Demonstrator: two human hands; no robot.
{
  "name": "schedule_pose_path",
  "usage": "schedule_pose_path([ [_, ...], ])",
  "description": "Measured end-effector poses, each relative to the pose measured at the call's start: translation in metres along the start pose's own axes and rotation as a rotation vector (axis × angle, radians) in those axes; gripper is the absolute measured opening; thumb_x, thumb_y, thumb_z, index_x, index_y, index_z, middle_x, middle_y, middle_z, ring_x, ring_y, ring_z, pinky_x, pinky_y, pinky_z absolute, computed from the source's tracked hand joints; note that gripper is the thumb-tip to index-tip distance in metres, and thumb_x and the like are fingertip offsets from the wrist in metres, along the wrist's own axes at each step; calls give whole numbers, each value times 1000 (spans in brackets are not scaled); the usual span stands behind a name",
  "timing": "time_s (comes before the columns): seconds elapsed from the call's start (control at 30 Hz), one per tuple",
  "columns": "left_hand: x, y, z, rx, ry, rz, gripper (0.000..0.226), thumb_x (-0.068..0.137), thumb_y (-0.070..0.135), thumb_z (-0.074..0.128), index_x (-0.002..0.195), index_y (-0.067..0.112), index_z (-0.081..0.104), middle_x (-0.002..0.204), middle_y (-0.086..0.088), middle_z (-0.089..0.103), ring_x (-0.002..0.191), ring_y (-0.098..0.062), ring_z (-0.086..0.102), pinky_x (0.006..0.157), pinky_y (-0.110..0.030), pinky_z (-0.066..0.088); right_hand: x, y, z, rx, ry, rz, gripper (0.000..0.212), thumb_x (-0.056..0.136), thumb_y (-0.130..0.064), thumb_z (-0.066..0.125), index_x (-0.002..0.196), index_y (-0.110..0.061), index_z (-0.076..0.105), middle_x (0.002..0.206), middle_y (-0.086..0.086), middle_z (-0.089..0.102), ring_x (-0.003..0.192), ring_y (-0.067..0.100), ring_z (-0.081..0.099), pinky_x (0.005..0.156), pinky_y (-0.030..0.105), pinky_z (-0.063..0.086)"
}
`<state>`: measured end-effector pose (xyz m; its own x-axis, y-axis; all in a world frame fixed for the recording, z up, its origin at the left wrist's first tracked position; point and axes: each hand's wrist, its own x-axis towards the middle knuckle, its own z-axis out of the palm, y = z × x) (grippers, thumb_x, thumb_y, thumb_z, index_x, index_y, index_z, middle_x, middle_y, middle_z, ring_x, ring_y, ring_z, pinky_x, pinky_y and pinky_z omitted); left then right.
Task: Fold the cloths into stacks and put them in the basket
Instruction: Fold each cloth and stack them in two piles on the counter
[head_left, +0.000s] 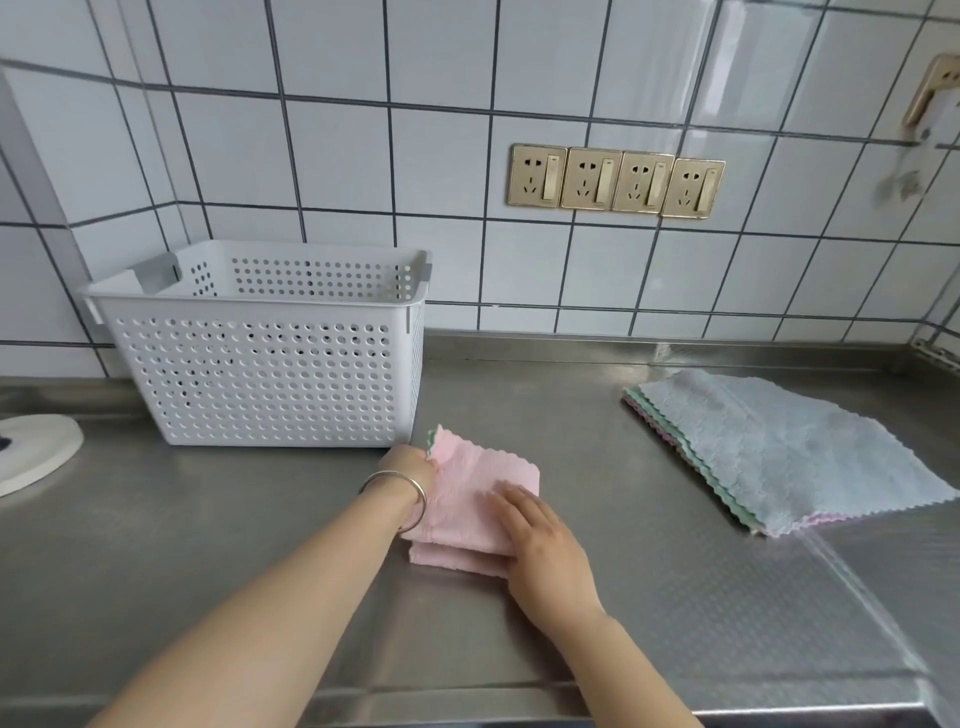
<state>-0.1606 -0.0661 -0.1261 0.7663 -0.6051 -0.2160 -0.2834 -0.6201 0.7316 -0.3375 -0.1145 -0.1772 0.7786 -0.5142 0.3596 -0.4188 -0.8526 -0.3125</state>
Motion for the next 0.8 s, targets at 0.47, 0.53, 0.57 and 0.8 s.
schedule_pose_path([
  [0.47,-9,-18,17,-34,22,32,12,88,24,60,83,18,69,87,-6,53,83,-20,49,76,-19,33,-8,18,-2,156,-156,102,66,87,6,31,146,-22,28,157,-8,10,145,6,7,106,7,7],
  [0.53,-8,-21,19,-11,39,49,20,86,24,62,69,14,61,82,-4,45,78,-18,41,73,-20,33,-10,20,-3,140,-175,89,64,89,4,32,147,-22,25,158,-8,7,145,5,5,104,6,5],
  [0.57,-4,-24,22,10,62,65,35,85,24,63,61,19,38,80,-3,43,77,-17,38,71,-21,33,-10,21,-3,121,-183,75,64,90,3,32,148,-22,23,158,-8,6,145,5,3,104,6,5],
  [0.8,-10,-24,17,7,129,85,33,86,19,61,117,7,60,116,-17,65,102,-26,59,91,-28,42,-12,12,-10,87,-261,12,73,86,-65,16,148,-27,19,157,-12,2,146,7,-3,109,13,5],
])
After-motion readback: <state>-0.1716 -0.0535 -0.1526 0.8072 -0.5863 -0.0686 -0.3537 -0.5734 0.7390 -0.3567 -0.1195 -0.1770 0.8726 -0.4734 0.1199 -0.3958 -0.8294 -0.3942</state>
